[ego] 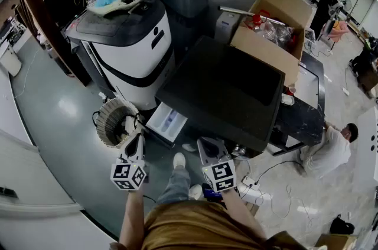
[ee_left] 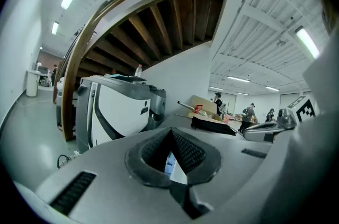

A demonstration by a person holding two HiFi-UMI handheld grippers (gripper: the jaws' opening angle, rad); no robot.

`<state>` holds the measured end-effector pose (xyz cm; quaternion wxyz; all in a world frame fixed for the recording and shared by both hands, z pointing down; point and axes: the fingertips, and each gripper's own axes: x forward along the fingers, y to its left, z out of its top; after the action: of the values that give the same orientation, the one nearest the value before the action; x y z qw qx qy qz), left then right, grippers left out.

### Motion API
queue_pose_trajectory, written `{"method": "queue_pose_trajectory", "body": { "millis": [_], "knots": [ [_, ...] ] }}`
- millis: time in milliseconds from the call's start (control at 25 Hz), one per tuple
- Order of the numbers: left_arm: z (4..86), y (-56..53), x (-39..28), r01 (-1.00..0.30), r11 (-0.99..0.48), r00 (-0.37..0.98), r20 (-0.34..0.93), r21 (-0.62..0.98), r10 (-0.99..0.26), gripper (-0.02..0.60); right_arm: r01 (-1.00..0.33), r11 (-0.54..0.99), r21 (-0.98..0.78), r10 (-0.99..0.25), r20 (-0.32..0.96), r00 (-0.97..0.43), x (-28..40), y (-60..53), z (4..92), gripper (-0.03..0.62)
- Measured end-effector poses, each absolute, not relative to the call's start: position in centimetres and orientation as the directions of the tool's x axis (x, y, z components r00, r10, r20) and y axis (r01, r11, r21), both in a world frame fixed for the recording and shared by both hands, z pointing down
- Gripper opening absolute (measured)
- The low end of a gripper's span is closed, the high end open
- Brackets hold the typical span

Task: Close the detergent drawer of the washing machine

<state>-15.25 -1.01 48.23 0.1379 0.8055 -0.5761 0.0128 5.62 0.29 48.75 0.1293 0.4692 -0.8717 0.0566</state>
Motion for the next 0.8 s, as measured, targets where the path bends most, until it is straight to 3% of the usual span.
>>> {"method": "queue_pose_trajectory", "body": {
  "millis": [800],
  "knots": [
    [50.8,-2.3,-16.4,-0.928,-0.271,0.33,0.227,0.255,-0.916,0.023,-0.833,0.553,-0.013,-0.785,0.326,-0.526,5.0,-1.1,50.7,0.012]
  ]
}}
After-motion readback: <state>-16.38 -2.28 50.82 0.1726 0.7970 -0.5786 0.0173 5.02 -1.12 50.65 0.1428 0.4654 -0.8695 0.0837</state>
